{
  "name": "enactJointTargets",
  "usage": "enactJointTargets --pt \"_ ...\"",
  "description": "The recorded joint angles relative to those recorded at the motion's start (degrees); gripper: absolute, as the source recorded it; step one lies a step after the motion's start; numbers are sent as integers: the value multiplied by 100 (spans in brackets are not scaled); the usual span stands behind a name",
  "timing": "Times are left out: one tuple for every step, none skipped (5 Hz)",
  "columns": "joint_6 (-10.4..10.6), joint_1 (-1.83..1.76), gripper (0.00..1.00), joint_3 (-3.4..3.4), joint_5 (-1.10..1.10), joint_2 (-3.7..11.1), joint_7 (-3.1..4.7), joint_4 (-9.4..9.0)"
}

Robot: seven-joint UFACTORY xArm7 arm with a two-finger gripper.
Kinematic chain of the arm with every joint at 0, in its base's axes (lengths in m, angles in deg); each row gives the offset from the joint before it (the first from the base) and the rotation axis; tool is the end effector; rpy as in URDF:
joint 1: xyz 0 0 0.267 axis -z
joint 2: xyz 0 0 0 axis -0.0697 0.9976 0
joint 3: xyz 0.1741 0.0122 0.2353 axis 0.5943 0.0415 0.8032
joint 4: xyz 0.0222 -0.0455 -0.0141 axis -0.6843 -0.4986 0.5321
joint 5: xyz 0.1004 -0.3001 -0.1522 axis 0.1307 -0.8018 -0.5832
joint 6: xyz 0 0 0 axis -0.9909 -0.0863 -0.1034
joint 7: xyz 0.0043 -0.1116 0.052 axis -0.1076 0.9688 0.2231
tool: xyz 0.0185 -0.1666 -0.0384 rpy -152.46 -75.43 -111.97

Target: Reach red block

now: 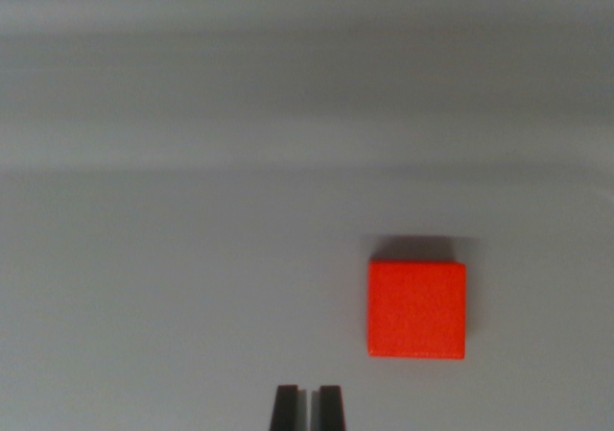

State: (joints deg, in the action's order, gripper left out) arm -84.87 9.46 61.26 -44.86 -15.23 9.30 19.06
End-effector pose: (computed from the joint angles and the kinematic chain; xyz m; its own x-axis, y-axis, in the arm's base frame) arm 0.5714 -0.0629 0.1644 0.9998 -0.0068 0.0178 -0.0061 -0.9993 -0.0374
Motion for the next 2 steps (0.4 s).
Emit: enactJointTargets --pt "254 52 0 -21 7 230 56 -44" --pt "254 52 0 -21 7 230 56 -44"
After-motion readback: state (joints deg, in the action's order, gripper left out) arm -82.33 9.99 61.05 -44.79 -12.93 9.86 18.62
